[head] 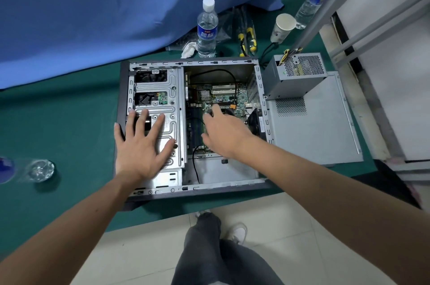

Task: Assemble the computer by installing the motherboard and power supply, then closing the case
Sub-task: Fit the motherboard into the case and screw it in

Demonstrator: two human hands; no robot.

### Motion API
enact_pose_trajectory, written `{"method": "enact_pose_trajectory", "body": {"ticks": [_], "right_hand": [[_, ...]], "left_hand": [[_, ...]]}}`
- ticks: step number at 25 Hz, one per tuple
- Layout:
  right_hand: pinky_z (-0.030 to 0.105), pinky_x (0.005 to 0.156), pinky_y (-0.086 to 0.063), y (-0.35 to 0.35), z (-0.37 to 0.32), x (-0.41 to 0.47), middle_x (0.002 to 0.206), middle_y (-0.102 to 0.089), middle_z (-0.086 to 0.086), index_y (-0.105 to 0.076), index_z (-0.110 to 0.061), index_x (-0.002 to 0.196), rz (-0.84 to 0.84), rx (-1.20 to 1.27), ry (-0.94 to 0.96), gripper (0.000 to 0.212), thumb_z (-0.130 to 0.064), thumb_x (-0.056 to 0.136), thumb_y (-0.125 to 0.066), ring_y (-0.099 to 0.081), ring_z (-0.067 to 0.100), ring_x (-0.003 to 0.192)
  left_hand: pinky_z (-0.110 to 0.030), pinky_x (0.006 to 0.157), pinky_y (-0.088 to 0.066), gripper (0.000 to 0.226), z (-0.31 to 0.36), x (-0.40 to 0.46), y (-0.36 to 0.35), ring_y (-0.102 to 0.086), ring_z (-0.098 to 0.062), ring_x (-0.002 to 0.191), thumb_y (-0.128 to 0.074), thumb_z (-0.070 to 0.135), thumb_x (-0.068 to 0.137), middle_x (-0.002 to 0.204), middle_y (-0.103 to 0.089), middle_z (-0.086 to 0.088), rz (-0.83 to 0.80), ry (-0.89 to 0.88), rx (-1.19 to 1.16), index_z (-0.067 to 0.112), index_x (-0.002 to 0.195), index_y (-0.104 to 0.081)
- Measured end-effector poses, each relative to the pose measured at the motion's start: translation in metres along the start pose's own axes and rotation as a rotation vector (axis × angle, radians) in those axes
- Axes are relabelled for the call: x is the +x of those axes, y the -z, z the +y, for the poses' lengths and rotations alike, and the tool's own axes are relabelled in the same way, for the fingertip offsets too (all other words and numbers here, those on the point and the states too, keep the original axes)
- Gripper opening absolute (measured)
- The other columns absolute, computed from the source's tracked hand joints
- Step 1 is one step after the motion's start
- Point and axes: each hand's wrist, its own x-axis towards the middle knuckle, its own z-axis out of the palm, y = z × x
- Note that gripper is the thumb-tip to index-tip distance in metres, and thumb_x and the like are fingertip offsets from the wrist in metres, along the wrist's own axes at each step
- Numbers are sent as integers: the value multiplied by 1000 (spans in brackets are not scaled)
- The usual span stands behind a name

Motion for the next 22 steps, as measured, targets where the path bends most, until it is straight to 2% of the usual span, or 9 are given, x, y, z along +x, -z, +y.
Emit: {"method": "enact_pose_trajectory", "body": {"ticks": [2,4,7,9,12,14,18,20,22], "right_hand": [[30,45,-31,7,0,-4,130,-35,19,-44,-13,125,-69,74,84,37,-4,89,-51,-50,23,60],[28,42,-23,8,-2,-12,114,-42,17,-47,-13,119,-47,-18,137,40,6,84,-49,-45,20,54],[30,46,-28,7,-7,-13,85,-49,6,-53,-12,107,61,-166,98,10,-14,98,-49,-56,23,62],[30,47,-29,5,-9,-11,77,-55,3,-55,-12,100,63,-202,23,28,-35,105,-39,-58,25,70],[36,57,-35,5,-9,-9,124,-49,16,-46,-8,122,-2,-76,20,31,-32,103,-43,-51,28,75],[36,58,-34,6,-9,-9,130,-36,15,-38,-13,129,-54,69,115,35,-13,96,-52,-45,22,70],[30,44,-22,6,-7,-12,98,-39,8,-44,-17,122,27,-50,210,37,2,90,-49,-43,19,57],[29,42,-19,2,-8,-12,80,-43,5,-49,-14,114,102,-157,115,15,-17,100,-50,-49,22,59],[30,45,-28,2,-6,-10,68,-40,0,-53,-14,115,113,-213,44,25,-35,105,-42,-54,25,68]], "left_hand": [[-61,118,-2,74,0,-1,-1,0,-30,152,-13,75,92,163,-18,-9,2,-1,8,38,156,-18],[-61,118,-3,74,0,-2,-2,0,-30,152,-12,75,92,163,-19,-8,7,1,13,39,156,-18],[-60,118,-3,74,-1,-1,-3,0,-29,152,-13,75,93,163,-20,-9,21,-4,16,38,156,-18],[-60,118,-3,74,-1,-1,-4,-2,-29,152,-13,75,93,162,-20,-9,31,-6,21,38,156,-19],[-60,118,-3,73,-3,0,-6,-2,-29,152,-14,76,93,162,-22,-8,42,-10,19,38,156,-19],[-60,118,-4,73,-3,0,-9,-3,-29,152,-15,76,93,161,-22,-8,53,-13,16,39,156,-19],[-59,118,-2,73,-3,0,-8,-1,-28,152,-14,76,92,162,-21,-8,57,-13,6,39,155,-19],[-59,118,-2,73,-3,0,-8,-1,-28,151,-14,76,92,162,-21,-8,56,-12,4,39,155,-21],[-59,118,-2,74,-3,0,-8,-2,-29,151,-13,76,92,161,-21,-8,62,-8,1,38,155,-22]]}}
